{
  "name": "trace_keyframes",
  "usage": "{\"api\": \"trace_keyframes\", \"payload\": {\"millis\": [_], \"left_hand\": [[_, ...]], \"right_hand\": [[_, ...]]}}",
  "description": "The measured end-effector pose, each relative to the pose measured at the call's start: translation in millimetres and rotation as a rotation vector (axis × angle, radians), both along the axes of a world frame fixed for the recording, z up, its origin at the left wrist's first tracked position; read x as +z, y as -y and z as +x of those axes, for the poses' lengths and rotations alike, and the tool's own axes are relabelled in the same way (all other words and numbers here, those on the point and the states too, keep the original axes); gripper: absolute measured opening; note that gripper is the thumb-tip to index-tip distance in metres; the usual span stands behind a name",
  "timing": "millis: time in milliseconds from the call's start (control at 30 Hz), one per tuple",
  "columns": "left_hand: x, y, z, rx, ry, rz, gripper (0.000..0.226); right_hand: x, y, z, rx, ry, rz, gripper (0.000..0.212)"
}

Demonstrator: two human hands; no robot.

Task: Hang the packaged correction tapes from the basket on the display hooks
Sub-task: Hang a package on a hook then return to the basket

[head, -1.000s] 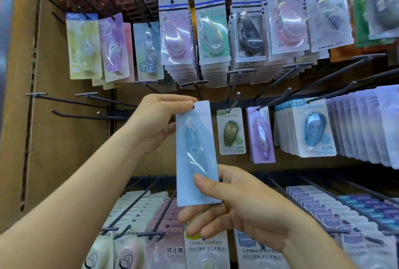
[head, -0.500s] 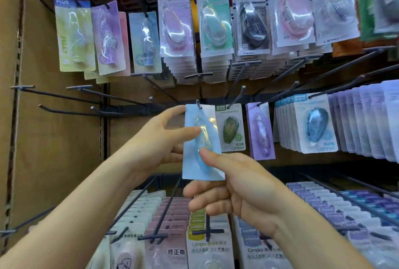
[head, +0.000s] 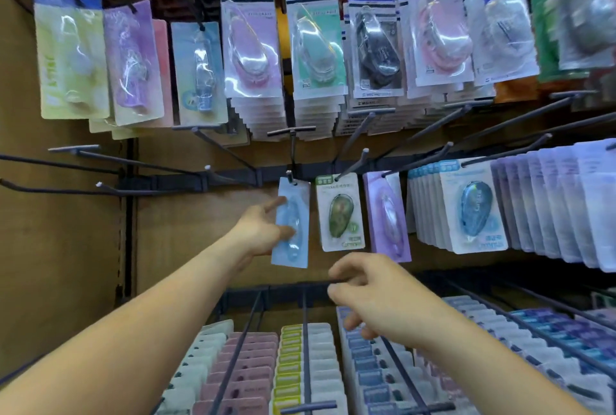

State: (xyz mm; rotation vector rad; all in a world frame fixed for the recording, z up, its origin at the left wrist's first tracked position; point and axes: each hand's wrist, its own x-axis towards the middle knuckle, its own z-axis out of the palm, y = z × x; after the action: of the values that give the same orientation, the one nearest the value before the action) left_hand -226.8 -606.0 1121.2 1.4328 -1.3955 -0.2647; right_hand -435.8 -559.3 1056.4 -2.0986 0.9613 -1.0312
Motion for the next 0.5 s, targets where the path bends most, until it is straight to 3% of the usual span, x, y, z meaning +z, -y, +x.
{"api": "trace_keyframes", "payload": {"millis": [133,300,500], "left_hand": [[-6,31,7,0.101,0.144,-0.015,0.072],[-13,40,6,0.223,0.312,-0.094,0.069],[-16,-9,2,0.2,0.474,0.011,0.049]], "right_hand": [[-10,-1,-10,-0.007,-0.12,-0.099,0.006],[-20,-6,-18,-0.124,-0.179,-0.243,0.017],[-23,-30,-8,-0.115,-0.237,-0.457,0.018]]}}
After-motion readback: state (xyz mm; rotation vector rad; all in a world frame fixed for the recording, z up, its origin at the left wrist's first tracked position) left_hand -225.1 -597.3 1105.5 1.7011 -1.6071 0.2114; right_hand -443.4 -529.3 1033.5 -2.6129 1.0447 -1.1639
